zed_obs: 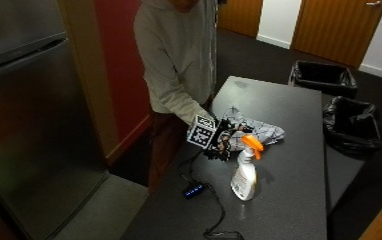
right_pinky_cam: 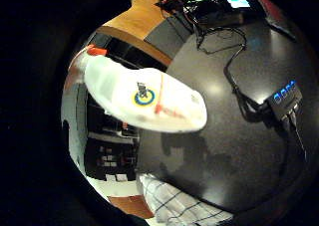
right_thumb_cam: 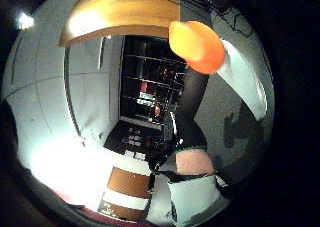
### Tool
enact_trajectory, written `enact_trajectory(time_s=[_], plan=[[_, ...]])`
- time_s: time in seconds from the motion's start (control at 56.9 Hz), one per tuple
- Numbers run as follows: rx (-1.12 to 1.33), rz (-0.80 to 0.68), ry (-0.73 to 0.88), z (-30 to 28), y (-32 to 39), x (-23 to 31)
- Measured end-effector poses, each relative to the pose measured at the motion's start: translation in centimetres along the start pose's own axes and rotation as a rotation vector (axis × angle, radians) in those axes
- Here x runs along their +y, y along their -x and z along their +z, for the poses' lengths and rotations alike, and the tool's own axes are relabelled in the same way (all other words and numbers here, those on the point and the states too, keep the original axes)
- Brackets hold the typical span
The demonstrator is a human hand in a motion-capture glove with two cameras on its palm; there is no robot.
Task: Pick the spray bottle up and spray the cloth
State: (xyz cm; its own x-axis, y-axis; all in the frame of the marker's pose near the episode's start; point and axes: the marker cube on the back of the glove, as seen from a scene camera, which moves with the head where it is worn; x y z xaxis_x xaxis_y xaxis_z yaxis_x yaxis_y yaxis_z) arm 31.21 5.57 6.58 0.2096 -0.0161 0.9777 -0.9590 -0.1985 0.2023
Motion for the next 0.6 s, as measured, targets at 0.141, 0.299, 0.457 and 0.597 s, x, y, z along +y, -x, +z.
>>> enact_trajectory(time_s=[0.141, 0.299, 0.457, 0.597], plan=[[-0.024, 0.009, -0.018, 1.1, -0.5, -1.6], [-0.045, 0.016, -0.027, 2.2, -0.8, -3.1], [-0.065, 0.017, -0.057, 2.9, -1.0, -4.9], [-0.076, 0.008, -0.086, 3.5, -0.9, -6.2]])
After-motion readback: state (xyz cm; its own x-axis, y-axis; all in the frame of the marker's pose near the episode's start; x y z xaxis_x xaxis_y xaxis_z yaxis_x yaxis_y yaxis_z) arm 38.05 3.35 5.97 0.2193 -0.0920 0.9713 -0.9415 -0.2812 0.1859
